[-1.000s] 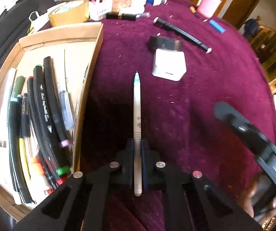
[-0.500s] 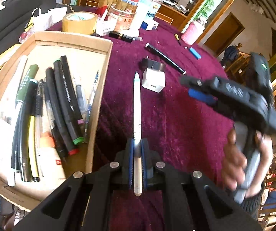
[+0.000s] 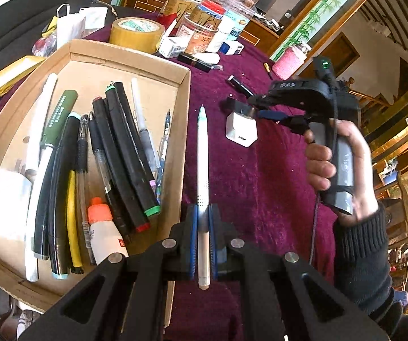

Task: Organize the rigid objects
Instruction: 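Grasp the blue-tipped white pen with the left tool while the right tool grasps the black tape roll, then carry the white pen and tape roll into the tray and open both tools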

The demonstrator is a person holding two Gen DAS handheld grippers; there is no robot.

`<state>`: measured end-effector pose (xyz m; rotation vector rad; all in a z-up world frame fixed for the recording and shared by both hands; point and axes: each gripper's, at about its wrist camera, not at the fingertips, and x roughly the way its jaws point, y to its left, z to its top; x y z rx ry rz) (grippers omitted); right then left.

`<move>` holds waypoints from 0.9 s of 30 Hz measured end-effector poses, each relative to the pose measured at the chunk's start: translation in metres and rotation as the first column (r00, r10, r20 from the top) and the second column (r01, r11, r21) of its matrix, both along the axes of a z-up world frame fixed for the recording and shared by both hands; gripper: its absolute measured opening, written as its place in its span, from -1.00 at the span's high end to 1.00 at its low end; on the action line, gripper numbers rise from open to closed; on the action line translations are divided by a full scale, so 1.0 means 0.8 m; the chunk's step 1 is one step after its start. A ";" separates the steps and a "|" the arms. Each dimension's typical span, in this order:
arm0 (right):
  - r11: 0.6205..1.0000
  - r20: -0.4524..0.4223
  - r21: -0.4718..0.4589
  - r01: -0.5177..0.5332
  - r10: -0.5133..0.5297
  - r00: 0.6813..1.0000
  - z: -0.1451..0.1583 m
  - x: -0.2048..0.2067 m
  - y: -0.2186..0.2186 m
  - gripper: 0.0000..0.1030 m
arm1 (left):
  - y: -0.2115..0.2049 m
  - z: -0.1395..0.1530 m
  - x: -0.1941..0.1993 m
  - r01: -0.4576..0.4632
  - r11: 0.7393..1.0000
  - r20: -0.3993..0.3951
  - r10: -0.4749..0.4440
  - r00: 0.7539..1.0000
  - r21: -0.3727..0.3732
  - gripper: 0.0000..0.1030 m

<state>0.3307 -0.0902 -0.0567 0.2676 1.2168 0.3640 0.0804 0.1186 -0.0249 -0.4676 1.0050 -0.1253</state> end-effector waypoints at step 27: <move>0.964 0.255 0.071 -0.256 0.230 0.939 0.087 -0.155 0.113 0.73 | 0.106 0.027 -0.009 -0.150 0.989 0.004 0.150 0.989 -0.020 0.86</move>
